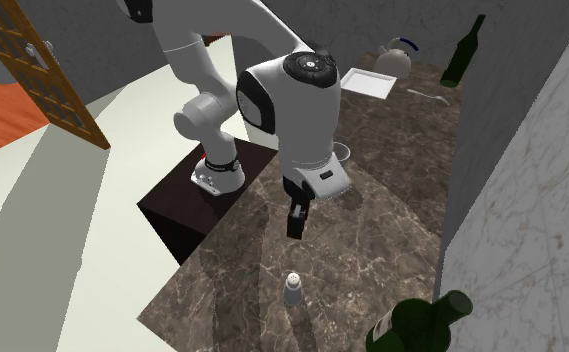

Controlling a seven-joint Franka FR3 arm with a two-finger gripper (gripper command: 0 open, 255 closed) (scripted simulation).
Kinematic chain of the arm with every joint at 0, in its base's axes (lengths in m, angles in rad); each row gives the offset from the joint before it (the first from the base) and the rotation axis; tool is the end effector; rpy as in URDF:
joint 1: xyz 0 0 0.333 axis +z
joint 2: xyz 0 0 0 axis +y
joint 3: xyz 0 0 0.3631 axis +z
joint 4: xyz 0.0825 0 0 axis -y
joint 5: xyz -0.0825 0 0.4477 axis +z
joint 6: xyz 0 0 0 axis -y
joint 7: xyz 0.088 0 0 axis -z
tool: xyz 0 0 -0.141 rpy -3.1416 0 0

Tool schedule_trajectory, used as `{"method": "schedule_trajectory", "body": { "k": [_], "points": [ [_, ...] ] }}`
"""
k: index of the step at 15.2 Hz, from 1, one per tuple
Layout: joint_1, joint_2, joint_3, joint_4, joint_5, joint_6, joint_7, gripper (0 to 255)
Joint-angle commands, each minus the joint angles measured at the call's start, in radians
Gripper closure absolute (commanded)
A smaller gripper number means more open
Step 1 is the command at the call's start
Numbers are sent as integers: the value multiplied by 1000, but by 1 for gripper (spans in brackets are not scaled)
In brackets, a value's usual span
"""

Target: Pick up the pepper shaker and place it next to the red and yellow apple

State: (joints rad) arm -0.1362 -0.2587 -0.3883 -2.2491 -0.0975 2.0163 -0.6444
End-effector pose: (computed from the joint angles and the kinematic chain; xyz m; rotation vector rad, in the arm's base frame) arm 0.4463 -0.2742 0.4487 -3.1275 -0.2710 -0.0200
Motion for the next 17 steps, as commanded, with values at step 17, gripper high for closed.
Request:
{"method": "schedule_trajectory", "body": {
  "k": [17],
  "points": [
    [-50,353,-103,133,152,194,-236,0]
  ]
}}
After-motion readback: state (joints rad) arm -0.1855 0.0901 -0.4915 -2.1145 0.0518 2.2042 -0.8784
